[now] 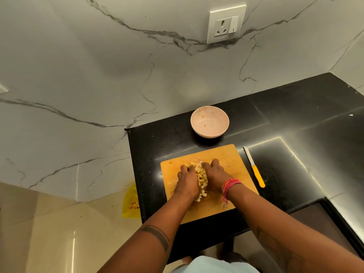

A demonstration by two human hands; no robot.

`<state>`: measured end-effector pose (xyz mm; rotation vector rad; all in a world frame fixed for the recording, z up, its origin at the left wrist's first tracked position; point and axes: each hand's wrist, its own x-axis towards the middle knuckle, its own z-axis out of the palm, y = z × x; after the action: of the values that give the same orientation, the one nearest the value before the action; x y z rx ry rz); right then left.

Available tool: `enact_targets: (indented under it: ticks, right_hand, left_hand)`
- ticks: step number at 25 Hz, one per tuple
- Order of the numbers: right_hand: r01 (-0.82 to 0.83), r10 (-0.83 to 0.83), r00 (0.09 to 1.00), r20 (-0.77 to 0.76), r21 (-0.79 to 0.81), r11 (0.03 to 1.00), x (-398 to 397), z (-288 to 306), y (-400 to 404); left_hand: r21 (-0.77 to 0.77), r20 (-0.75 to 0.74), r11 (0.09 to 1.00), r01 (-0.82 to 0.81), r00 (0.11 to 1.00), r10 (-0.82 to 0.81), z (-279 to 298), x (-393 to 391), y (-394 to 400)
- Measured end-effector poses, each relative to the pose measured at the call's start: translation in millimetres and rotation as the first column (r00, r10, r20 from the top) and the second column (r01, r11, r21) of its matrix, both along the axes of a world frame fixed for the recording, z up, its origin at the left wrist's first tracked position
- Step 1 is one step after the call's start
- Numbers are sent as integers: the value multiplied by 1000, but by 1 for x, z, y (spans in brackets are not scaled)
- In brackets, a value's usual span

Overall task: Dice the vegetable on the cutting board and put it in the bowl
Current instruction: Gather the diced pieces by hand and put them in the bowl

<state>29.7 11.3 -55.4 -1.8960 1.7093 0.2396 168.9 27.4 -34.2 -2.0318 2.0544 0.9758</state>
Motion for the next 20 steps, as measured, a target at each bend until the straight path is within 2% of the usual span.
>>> enact_targets:
  ticks: [3, 7, 12, 20]
  right_hand:
    - [-5, 5, 998, 62, 3, 1000, -1, 0, -2]
    - [20, -24, 986, 168, 23, 1000, -5, 2, -7]
    - [137, -177, 931, 319, 145, 980, -26, 16, -22]
    - [109, -232, 878, 419, 296, 949, -62, 30, -49]
  left_hand:
    - [28, -40, 999, 33, 999, -32, 2, -6, -10]
    - [73, -125, 997, -10, 992, 19, 7, -17, -19]
    - [86, -149, 994, -71, 985, 83, 10, -29, -25]
    - [139, -234, 970, -202, 945, 230, 21, -51, -39]
